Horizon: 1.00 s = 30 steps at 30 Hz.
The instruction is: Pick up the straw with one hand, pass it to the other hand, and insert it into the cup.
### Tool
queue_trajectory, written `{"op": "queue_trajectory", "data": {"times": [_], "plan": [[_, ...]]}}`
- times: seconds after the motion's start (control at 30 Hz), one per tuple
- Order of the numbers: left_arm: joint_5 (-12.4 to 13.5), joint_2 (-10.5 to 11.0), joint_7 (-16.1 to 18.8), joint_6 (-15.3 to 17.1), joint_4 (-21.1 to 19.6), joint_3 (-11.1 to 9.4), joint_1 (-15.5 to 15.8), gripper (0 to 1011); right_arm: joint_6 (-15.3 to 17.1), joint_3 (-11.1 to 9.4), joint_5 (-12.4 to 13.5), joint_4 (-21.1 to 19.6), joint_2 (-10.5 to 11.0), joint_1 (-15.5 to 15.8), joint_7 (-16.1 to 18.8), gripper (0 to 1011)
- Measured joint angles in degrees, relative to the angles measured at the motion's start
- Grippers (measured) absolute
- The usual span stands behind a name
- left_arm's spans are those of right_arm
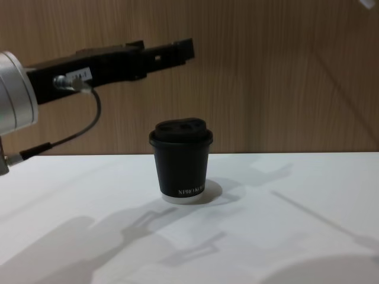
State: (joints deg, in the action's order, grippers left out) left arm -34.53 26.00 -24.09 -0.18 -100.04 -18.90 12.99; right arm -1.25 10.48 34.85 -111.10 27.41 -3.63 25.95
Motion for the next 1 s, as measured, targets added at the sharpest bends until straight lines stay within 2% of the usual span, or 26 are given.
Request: {"op": "queue_trajectory", "data": {"times": [0.03, 0.1, 0.23, 0.27, 0.4, 0.43, 0.53, 0.67, 1.0], "plan": [[0.00, 0.00, 0.00, 0.00, 0.00, 0.00, 0.00, 1003, 0.01, 0.09, 0.01, -0.04, 0.01, 0.00, 0.00, 3], [-2.75, 0.27, -2.60, 0.59, 0.22, 0.33, 0.42, 1003, 0.05, 0.40, 0.02, -0.07, 0.05, -0.02, -0.03, 3], [-5.94, 0.47, -5.68, 1.35, 0.56, 0.60, 1.00, 1003, 0.14, 1.06, -0.01, -0.04, 0.16, -0.16, -0.10, 3], [-5.94, 0.47, -5.68, 1.35, 0.56, 0.60, 1.00, 1003, 0.14, 1.06, -0.01, -0.04, 0.16, -0.16, -0.10, 3], [-10.17, 0.44, -9.76, 2.51, 1.22, 0.76, 2.37, 1003, 0.21, 1.82, -0.13, 0.21, 0.25, -0.39, -0.22, 3], [-10.17, 0.44, -9.76, 2.51, 1.22, 0.76, 2.37, 1003, 0.21, 1.82, -0.13, 0.21, 0.25, -0.39, -0.22, 3], [-13.04, 0.05, -12.33, 3.27, 1.76, 0.76, 3.42, 1003, 0.21, 2.18, -0.18, 0.30, 0.32, -0.46, -0.29, 3], [-15.68, -0.67, -14.40, 3.92, 2.29, 0.61, 4.60, 1003, 0.20, 2.56, -0.23, 0.36, 0.42, -0.51, -0.42, 3], [-19.95, -2.44, -16.71, 5.04, 3.49, -0.05, 6.94, 1003, 0.02, 3.35, -0.25, 0.37, 0.91, -0.52, -0.53, 3]]}}
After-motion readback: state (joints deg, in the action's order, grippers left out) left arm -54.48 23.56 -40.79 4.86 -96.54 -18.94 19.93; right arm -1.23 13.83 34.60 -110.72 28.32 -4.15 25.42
